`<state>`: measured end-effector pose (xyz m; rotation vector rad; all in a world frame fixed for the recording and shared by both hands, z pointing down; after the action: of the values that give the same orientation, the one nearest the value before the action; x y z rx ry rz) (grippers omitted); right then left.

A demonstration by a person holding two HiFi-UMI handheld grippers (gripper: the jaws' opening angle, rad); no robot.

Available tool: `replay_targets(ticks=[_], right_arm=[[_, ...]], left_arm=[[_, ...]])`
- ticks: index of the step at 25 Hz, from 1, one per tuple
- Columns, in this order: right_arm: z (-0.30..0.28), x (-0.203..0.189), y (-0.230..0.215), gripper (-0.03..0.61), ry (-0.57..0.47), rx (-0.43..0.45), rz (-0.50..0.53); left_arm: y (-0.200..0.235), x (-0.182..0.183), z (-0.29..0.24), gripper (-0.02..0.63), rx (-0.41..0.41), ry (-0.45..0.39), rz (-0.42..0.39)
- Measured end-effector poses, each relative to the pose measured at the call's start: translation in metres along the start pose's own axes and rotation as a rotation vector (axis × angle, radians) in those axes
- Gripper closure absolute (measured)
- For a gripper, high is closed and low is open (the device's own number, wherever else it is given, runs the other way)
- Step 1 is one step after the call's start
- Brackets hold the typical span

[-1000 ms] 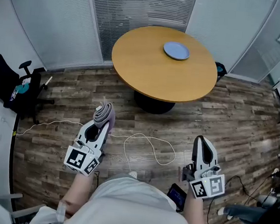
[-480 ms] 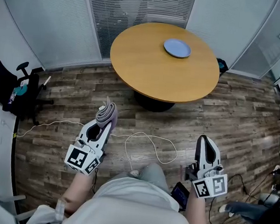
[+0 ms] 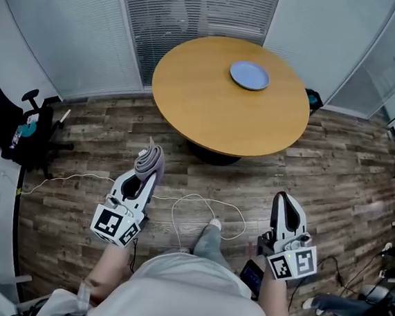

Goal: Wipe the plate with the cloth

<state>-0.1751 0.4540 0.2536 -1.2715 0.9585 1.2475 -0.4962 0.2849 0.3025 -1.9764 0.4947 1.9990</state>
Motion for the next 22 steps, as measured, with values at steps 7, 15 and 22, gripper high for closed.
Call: replay_targets(ticks=[7, 15, 22], right_arm=[[-0.052, 0.001, -0.051, 0.558, 0.002, 0.027, -0.027], [-0.123, 0.002, -0.101, 0.558, -0.008, 0.119, -0.04], [-0.177, 0.006, -0.15, 0.558, -0.016, 0.166, -0.049]], left_arm=[[0.009, 0.009, -0.062, 0.543, 0.028, -0.014, -0.011], [0.016, 0.01, -0.121, 0.543, 0.113, -0.02, -0.022], [0.029, 0.011, -0.174, 0.543, 0.182, -0.039, -0.02]])
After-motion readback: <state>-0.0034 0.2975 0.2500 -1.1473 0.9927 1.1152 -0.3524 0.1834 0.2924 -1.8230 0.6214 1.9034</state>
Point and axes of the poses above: the fingertips, and each gripper's own axes: z backward along the fingers, y to its left, x out of its top, the point moved 6 cm from there along z, backward along the fingers, and after that the axes turned 10 degrees about -x, right-handed, at the moved point
